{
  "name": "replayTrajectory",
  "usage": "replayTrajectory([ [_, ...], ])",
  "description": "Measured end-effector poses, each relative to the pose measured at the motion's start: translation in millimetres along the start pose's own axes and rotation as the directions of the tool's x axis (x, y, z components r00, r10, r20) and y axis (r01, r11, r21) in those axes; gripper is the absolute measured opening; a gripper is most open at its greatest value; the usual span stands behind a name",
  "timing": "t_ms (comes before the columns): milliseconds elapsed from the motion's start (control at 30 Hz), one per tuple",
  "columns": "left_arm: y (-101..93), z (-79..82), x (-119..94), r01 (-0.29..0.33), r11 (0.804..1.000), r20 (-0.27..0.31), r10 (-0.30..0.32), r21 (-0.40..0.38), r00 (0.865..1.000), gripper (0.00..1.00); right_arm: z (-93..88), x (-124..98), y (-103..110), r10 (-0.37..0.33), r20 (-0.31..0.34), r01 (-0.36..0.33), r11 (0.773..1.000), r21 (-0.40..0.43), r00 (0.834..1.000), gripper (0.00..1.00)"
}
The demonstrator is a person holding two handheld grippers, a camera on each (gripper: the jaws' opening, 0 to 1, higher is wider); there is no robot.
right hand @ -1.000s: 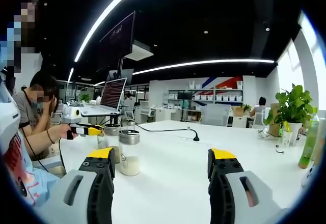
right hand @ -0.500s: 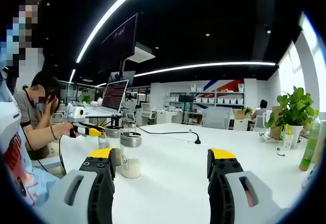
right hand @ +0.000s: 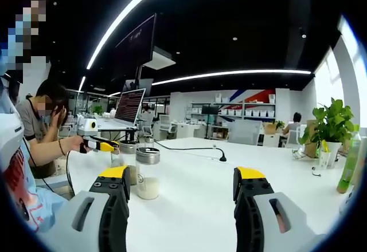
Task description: Rotate the seasoning bottle until the label or dispensing opening points toward the visible target arrow and the bottle remains upright within the marked orientation range
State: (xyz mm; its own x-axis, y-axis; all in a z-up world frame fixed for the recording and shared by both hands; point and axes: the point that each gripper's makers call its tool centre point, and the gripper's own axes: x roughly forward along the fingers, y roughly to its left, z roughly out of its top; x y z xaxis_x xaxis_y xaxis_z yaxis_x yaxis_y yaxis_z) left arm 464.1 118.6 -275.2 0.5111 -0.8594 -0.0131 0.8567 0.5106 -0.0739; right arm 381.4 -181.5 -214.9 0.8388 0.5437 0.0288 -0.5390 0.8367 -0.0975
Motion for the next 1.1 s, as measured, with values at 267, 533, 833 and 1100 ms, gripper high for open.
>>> replayTrajectory([
  [267,2.8,4.4,-6,-0.051,0.998,0.02,0.05,0.032,0.999,0.43,-2.2,0,-1,0.0,-0.005,0.0,1.0,0.001,1.0,0.75],
  [533,-6.7,17.8,-10,-0.07,0.996,0.048,0.067,0.061,0.997,0.42,-3.1,-1,1,0.002,-0.006,-0.002,1.0,0.0,1.0,0.75],
  [833,-18.3,20.2,-19,-0.149,0.98,0.007,0.15,0.131,0.989,0.43,-5.1,-3,1,-0.001,-0.009,0.001,1.0,-0.001,1.0,0.75],
  [1100,-30.3,34.8,-38,-0.301,0.937,0.048,0.297,0.179,0.954,0.42,-5.8,-4,3,0.0,-0.007,0.0,1.0,0.001,1.0,0.75],
])
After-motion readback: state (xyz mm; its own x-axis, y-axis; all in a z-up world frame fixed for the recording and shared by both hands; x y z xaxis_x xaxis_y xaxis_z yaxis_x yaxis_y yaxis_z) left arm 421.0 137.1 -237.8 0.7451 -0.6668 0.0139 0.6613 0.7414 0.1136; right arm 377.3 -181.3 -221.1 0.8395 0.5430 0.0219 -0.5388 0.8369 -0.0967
